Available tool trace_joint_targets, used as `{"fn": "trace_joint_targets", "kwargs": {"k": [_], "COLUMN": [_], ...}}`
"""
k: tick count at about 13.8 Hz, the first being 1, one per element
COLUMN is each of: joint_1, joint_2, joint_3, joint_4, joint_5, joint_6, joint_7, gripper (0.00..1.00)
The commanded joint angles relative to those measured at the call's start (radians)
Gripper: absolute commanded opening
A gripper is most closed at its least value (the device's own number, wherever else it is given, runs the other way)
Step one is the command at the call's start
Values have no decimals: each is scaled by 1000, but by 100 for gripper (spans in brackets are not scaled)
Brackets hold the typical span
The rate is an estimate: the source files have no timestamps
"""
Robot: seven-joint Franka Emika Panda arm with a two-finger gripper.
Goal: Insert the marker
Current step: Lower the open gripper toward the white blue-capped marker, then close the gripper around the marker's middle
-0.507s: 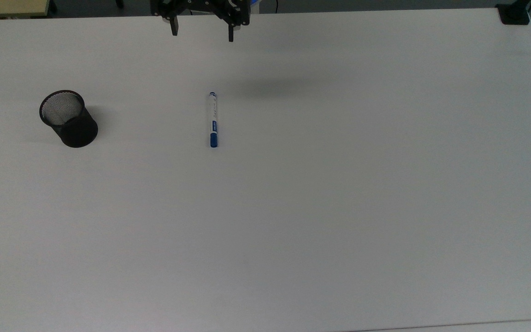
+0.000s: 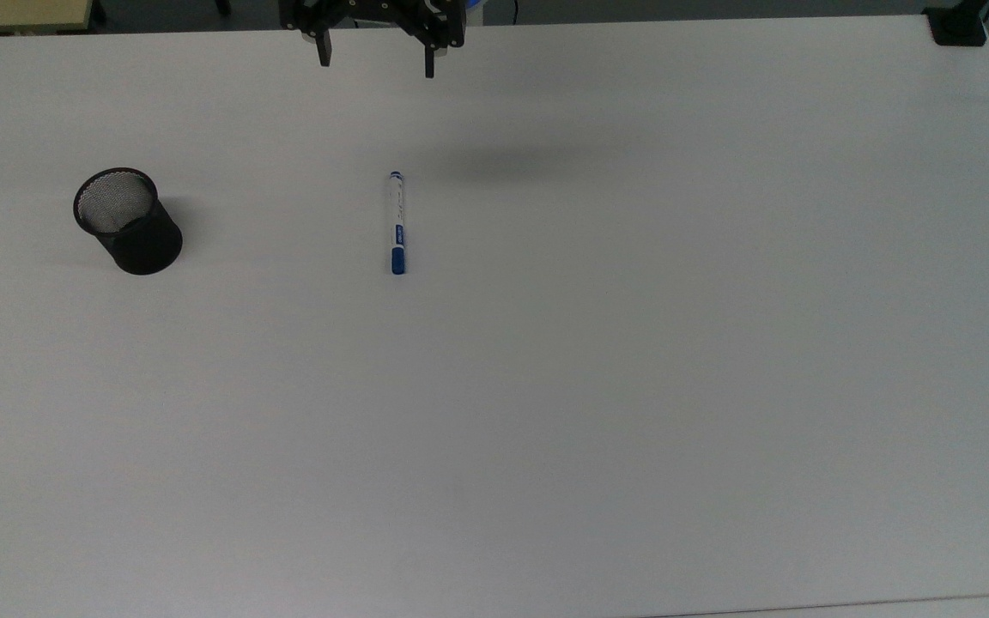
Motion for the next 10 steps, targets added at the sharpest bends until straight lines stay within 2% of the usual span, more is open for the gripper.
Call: {"fn": "trace_joint_targets", "kwargs": {"k": [1, 3, 5, 10], "joint_1": [-11, -9, -14, -9], "joint_2": [-14, -8, -3, 115], "joint_3": [11, 11, 11, 11], "joint_4": [-20, -40, -138, -248], "joint_5": [0, 0, 0, -19], "joint_6": [-3, 38, 168, 342], "joint_7": [10, 8, 8, 5], "gripper": [100, 100, 100, 100]}}
